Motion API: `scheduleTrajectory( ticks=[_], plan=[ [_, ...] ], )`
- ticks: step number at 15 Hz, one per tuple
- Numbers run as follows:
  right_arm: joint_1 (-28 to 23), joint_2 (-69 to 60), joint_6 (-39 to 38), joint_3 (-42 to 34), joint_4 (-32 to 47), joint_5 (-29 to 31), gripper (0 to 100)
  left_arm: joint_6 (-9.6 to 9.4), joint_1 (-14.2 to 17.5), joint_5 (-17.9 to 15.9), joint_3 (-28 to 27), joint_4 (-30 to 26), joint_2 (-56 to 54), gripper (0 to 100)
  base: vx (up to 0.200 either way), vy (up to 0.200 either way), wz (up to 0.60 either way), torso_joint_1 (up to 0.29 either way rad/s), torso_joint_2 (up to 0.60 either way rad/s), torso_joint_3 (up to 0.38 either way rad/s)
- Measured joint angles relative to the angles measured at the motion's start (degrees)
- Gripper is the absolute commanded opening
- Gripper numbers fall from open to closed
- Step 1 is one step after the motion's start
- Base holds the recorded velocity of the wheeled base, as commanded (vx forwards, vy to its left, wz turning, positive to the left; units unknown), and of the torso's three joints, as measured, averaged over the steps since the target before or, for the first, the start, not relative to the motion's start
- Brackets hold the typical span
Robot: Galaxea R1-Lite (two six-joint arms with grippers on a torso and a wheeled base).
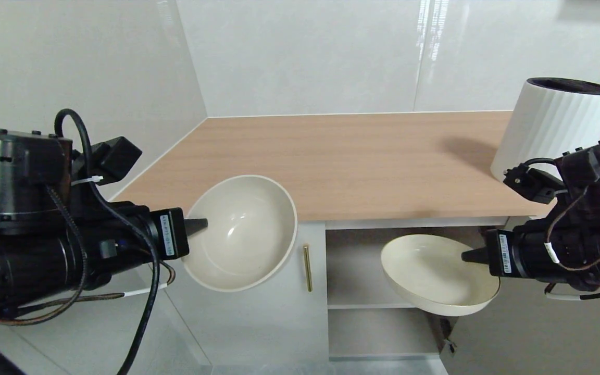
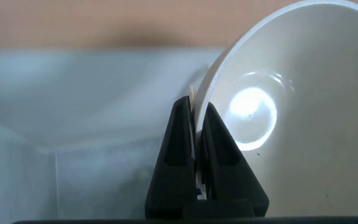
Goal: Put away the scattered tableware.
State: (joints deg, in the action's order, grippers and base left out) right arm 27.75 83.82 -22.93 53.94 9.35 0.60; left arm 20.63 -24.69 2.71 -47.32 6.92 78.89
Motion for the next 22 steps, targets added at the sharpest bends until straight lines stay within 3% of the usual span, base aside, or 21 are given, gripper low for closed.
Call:
scheduleTrajectory(
  ticks=[7,10,15,22],
  plan=[
    [-1.76,1.15,0.44,-1.88,-4.05,0.18,0,-0.32,-0.01,-0.37,1.29,0.00,0.50,0,-0.029,0.000,0.00,0.000,0.00,0.000],
    [-1.76,2.10,0.46,-2.13,-4.43,0.29,0,-0.29,-0.11,-2.05,1.41,-0.01,1.18,0,0.000,0.000,0.00,-0.024,0.07,0.040],
    [-2.12,3.05,2.82,-5.05,-10.30,0.29,0,-0.18,-0.09,-2.11,1.46,-0.15,3.28,0,0.000,0.000,0.00,-0.151,0.41,0.259],
    [-2.43,3.89,4.86,-6.45,-11.31,0.29,0,-0.18,-0.11,-2.11,1.44,-0.11,4.18,0,0.000,0.000,0.00,-0.124,0.45,0.325]
  ],
)
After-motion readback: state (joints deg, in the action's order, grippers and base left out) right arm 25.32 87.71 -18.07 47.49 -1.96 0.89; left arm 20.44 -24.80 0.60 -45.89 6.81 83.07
